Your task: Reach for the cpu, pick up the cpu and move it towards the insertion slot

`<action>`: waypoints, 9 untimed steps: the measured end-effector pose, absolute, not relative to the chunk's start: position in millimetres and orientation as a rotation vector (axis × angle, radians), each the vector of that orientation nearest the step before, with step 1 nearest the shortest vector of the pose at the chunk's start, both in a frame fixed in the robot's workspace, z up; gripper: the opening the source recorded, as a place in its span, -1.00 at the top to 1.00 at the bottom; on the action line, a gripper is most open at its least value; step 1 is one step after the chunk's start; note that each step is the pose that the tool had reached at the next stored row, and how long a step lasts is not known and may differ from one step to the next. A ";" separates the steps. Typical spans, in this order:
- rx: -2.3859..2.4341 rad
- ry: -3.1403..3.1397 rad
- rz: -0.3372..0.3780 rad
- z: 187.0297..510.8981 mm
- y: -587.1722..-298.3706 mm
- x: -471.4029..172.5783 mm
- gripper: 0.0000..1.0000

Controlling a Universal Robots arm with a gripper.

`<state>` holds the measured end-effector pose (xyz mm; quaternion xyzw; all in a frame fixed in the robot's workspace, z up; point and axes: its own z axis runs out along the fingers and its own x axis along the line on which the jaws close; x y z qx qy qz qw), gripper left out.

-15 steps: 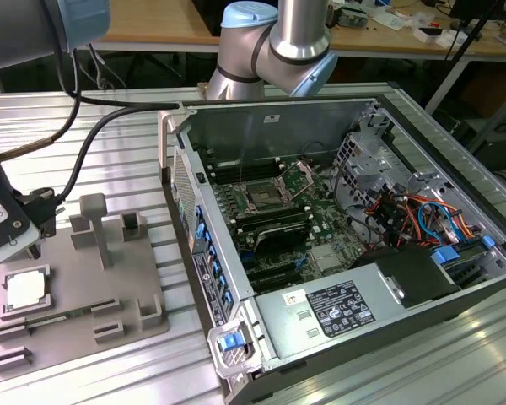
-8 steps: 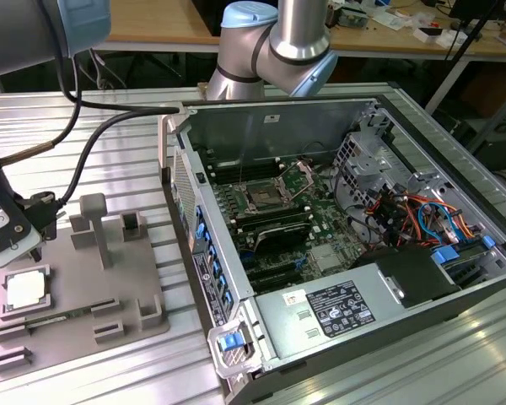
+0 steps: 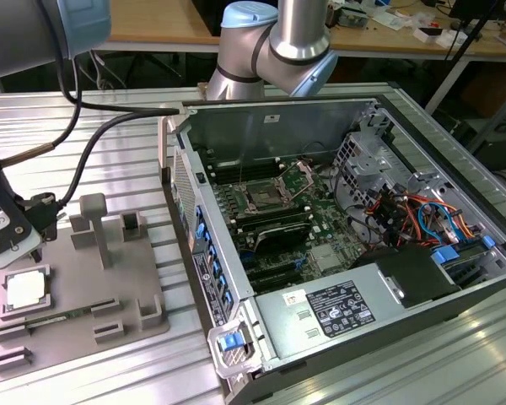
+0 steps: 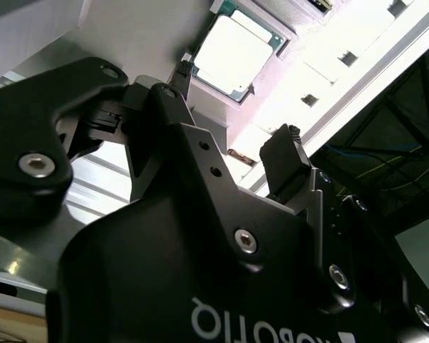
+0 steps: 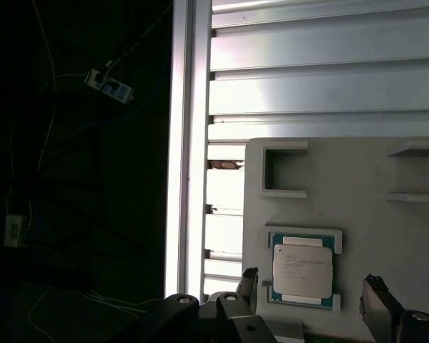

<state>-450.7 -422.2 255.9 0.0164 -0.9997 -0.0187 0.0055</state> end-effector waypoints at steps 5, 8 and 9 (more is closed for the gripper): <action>0.052 -3.130 -0.059 253.1 -422.3 -450.7 -0.33; 0.052 -3.129 -0.058 251.3 -422.4 -450.7 -0.33; 0.052 -3.129 -0.058 250.8 -422.9 -450.6 -0.33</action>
